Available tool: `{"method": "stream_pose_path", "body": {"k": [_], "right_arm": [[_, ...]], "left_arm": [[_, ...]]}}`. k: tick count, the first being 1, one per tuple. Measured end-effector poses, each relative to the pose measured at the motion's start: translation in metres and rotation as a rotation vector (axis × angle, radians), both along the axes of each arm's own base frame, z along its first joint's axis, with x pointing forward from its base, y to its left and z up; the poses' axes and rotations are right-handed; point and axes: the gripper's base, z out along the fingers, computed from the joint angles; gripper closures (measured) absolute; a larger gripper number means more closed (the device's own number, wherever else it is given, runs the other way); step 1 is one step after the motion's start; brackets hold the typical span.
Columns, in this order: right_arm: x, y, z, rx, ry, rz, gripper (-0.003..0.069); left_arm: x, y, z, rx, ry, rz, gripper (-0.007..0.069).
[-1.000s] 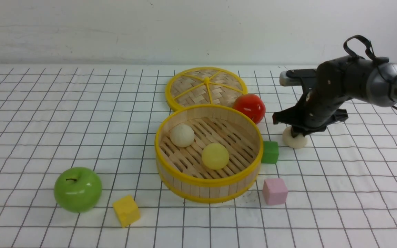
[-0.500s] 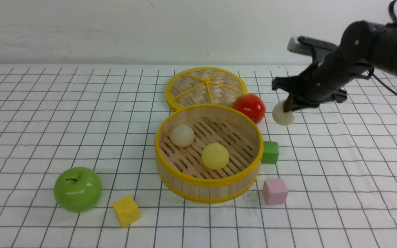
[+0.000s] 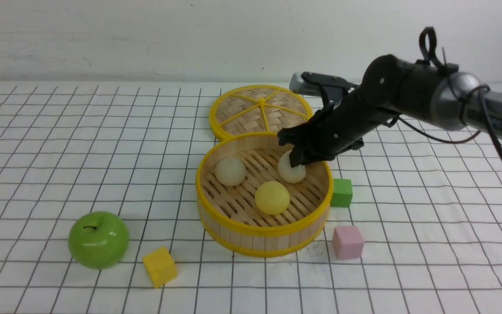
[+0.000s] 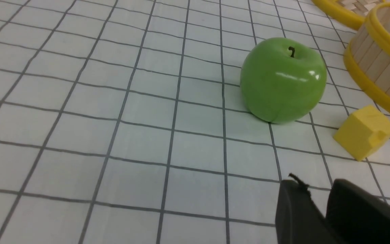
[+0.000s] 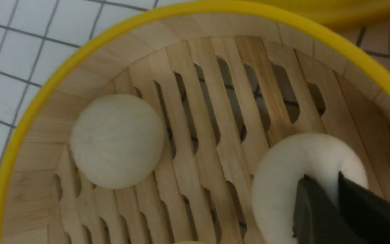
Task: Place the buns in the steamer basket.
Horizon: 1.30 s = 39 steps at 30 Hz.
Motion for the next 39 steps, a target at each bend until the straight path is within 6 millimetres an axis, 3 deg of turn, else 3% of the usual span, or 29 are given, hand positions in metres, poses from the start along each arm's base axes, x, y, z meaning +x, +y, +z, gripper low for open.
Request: {"method": "stream_pose_path", "body": {"k": [1,3,4,7,11,13,14,15,16,18,20,25,26,28,33,39], "right_arm": [[0.000,0.000,0.000,0.000,0.000,-0.003,0.0555],[0.001,-0.002,0.001,-0.015,0.000,-0.021,0.0459],[0.000,-0.002,0.001,-0.015,0.000,-0.023,0.0451],[-0.006,-0.006,0.015,-0.045,0.007,-0.009,0.0314],[-0.029,-0.014,0.066,-0.086,-0.014,0.041,0.0220],[-0.040,-0.019,0.087,-0.104,-0.022,0.058,0.0211],[-0.057,-0.028,0.114,-0.156,-0.031,0.076,0.0210],[-0.066,-0.033,0.128,-0.171,-0.044,0.073,0.0213],[-0.070,-0.036,0.134,-0.192,-0.050,0.071,0.0216],[-0.101,-0.055,0.172,-0.277,-0.065,0.042,0.0263],[-0.123,-0.068,0.197,-0.327,-0.091,0.018,0.0333],[-0.171,-0.089,0.237,-0.324,-0.183,-0.040,0.0559],[-0.173,-0.090,0.238,-0.324,-0.185,-0.041,0.0568],[-0.196,-0.098,0.238,-0.322,-0.180,-0.047,0.0662],[-0.225,-0.108,0.224,-0.340,-0.136,-0.041,0.0678],[-0.236,-0.111,0.222,-0.335,-0.133,-0.040,0.0678]], "left_arm": [[0.000,0.000,0.000,0.000,0.000,0.000,0.0482],[0.000,0.000,0.000,0.000,0.000,0.000,0.0482],[0.000,0.000,0.000,0.000,0.000,0.000,0.0482],[0.000,0.000,0.000,0.000,0.000,0.000,0.0482],[0.000,0.000,0.000,0.000,0.000,0.000,0.0482],[0.000,0.000,0.000,0.000,0.000,0.000,0.0482],[0.000,0.000,0.000,0.000,0.000,0.000,0.0482],[0.000,0.000,0.000,0.000,0.000,0.000,0.0482],[0.000,0.000,0.000,0.000,0.000,0.000,0.0482],[0.000,0.000,0.000,0.000,0.000,0.000,0.0482],[0.000,0.000,0.000,0.000,0.000,0.000,0.0482],[0.000,0.000,0.000,0.000,0.000,0.000,0.0482],[0.000,0.000,0.000,0.000,0.000,0.000,0.0482],[0.000,0.000,0.000,0.000,0.000,0.000,0.0482],[0.000,0.000,0.000,0.000,0.000,0.000,0.0482],[0.000,0.000,0.000,0.000,0.000,0.000,0.0482]]}}
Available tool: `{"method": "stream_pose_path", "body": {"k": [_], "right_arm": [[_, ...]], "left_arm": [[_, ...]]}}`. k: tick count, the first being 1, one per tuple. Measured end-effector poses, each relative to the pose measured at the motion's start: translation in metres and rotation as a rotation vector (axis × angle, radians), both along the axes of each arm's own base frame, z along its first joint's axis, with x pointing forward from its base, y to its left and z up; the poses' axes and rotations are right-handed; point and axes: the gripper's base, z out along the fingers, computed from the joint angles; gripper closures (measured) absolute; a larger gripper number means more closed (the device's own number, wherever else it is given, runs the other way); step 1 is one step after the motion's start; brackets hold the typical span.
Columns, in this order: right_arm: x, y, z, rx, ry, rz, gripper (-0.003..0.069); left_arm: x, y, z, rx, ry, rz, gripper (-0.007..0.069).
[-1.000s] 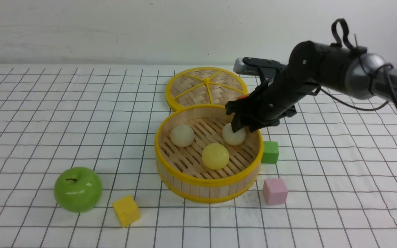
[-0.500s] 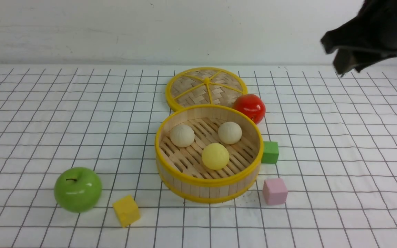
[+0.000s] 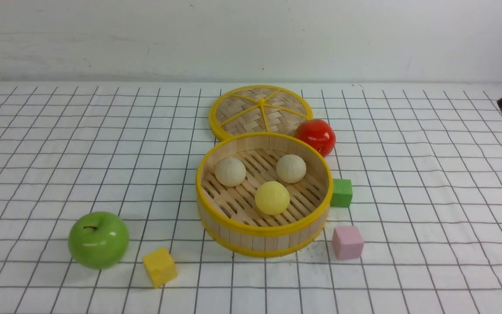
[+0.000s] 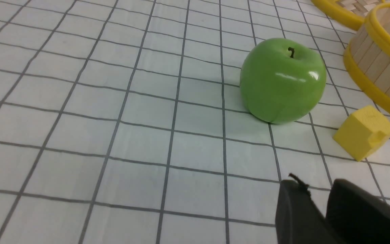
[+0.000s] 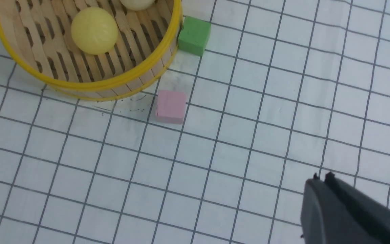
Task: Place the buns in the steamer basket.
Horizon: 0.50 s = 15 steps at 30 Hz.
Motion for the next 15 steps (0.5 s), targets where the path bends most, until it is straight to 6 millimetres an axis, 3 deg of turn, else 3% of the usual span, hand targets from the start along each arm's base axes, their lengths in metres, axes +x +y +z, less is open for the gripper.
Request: {"method": "stream_pose_path", "body": {"k": [9,15], "right_arm": [[-0.001,0.000,-0.001,0.003,0.002,0.001,0.0676],[-0.042,-0.024,0.010,-0.013,-0.232,-0.007,0.0671]], "left_arm": [[0.000,0.000,0.000,0.000,0.000,0.000,0.0482],[0.000,0.000,0.000,0.000,0.000,0.000,0.0482]]}}
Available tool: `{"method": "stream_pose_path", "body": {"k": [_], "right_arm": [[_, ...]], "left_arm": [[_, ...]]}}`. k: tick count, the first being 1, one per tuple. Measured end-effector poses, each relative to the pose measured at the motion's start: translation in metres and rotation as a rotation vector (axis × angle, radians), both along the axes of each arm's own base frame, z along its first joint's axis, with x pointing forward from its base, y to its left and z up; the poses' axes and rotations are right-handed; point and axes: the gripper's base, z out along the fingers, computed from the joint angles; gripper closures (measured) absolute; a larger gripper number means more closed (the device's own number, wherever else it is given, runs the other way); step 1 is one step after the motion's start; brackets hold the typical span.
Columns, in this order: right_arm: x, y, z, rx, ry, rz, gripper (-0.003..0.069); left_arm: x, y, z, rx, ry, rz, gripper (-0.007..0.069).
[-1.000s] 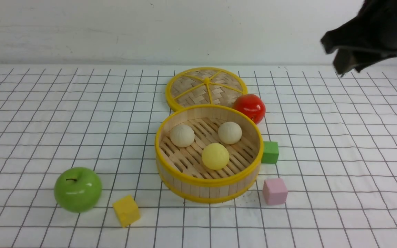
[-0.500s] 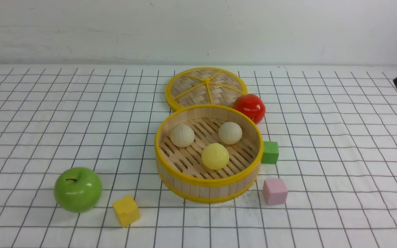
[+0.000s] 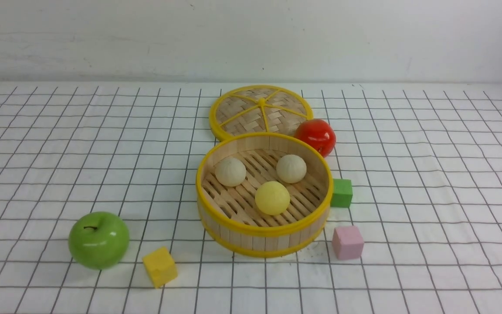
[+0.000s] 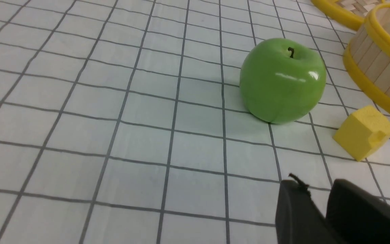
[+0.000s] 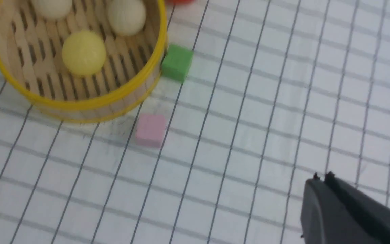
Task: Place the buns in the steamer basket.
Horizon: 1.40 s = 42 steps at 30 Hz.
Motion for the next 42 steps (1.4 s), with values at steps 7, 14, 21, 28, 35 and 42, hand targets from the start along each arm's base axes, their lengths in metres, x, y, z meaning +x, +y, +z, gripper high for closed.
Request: {"method": "stream_pose_path", "body": {"k": [7,14,21,28,35,42], "right_arm": [[-0.081,-0.041,-0.034,0.092,-0.460,-0.153,0.0669],[-0.125,-0.053,-0.157,0.090,-0.490,-0.285,0.0660],[-0.128,-0.052,-0.234,0.123,-0.404,-0.306,0.0655],[-0.125,-0.051,-0.260,0.129,-0.416,-0.300,0.0648],[-0.125,-0.051,-0.260,0.131,-0.419,-0.300,0.0643],[-0.125,-0.051,-0.260,0.132,-0.422,-0.299,0.0634]], "left_arm": [[0.000,0.000,0.000,0.000,0.000,0.000,0.0482],[0.000,0.000,0.000,0.000,0.000,0.000,0.0482],[0.000,0.000,0.000,0.000,0.000,0.000,0.0482],[0.000,0.000,0.000,0.000,-0.001,0.000,0.0480],[0.000,0.000,0.000,0.000,-0.001,0.000,0.0480],[0.000,0.000,0.000,0.000,-0.001,0.000,0.0480]]}}
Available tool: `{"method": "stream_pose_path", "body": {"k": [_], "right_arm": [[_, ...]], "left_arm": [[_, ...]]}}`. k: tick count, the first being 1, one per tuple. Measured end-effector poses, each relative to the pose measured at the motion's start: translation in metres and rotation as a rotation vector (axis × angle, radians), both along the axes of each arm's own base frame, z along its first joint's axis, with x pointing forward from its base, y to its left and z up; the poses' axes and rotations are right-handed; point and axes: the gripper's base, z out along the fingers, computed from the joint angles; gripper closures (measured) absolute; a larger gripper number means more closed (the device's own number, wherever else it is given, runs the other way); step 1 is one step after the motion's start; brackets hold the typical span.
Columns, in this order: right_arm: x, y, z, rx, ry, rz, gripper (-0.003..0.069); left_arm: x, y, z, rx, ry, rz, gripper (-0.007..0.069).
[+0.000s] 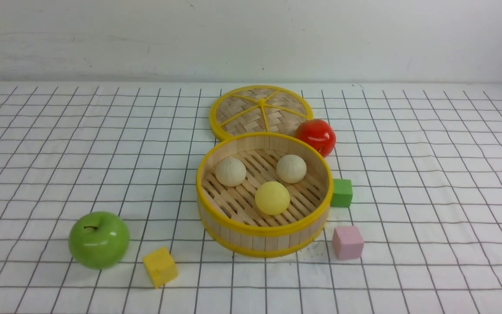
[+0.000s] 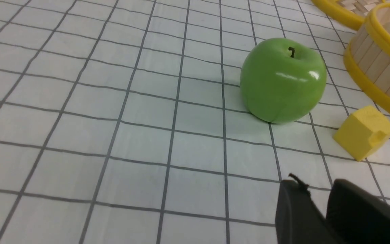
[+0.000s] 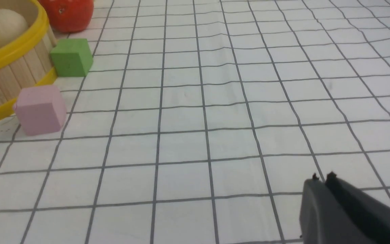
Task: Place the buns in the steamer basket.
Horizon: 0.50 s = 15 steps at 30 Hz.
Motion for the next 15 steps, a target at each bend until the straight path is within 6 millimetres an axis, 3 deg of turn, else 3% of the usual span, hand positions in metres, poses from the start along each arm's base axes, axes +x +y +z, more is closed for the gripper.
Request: {"method": "stream_pose_path", "body": {"k": [15], "right_arm": [[0.0000,0.0000,0.0000,0.000,0.000,0.000,0.0620]], "left_arm": [[0.0000,0.0000,0.0000,0.000,0.000,0.000,0.0470]]}}
